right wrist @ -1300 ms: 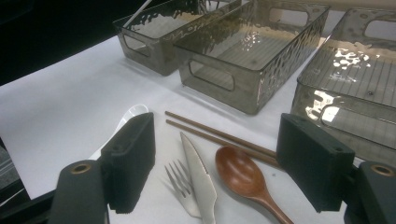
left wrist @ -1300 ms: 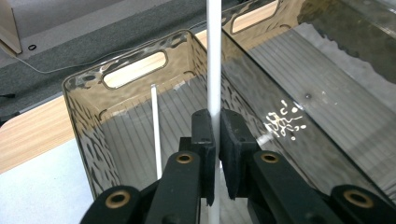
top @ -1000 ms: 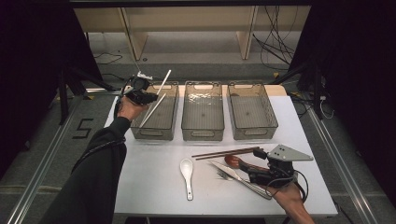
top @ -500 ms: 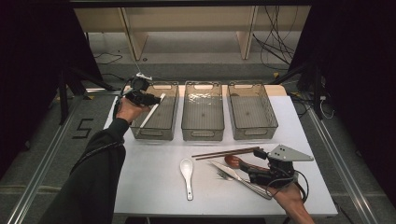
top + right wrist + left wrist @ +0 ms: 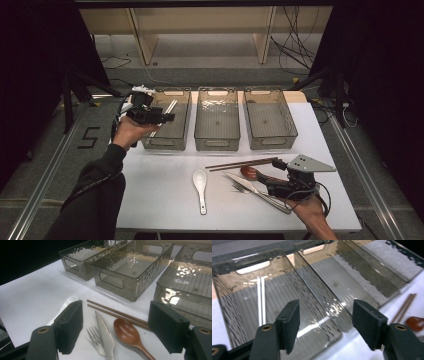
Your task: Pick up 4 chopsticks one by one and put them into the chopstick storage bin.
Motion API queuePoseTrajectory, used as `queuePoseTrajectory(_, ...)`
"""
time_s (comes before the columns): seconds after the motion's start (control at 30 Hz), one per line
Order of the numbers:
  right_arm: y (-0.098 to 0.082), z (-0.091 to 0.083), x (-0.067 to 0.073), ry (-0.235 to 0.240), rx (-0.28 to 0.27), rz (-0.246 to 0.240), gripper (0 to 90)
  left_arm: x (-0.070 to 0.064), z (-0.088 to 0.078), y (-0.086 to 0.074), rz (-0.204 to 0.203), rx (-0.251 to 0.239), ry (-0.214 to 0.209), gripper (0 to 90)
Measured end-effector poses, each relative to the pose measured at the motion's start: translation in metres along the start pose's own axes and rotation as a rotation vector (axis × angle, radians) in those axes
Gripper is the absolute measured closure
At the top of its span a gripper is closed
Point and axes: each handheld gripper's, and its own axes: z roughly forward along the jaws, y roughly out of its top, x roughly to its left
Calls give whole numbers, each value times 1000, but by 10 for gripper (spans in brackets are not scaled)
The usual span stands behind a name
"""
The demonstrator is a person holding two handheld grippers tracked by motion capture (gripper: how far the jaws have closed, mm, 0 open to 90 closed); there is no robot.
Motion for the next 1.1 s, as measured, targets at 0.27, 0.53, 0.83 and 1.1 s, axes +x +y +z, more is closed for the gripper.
queuePoseTrajectory(0.27,2,1,-7,-6,20,0,292,-15,-17,-31,-41,-67,-75,312)
queuePoseTrajectory(0.53,9,11,-17,-16,96,-56,293,-30,-25,-60,-21,-91,-94,271)
queuePoseTrajectory(0.83,22,39,-40,-4,211,-118,301,-45,-36,-82,13,-135,-86,234)
queuePoseTrajectory(1.1,32,64,-56,25,333,-160,334,-61,-41,-100,69,-134,-80,225)
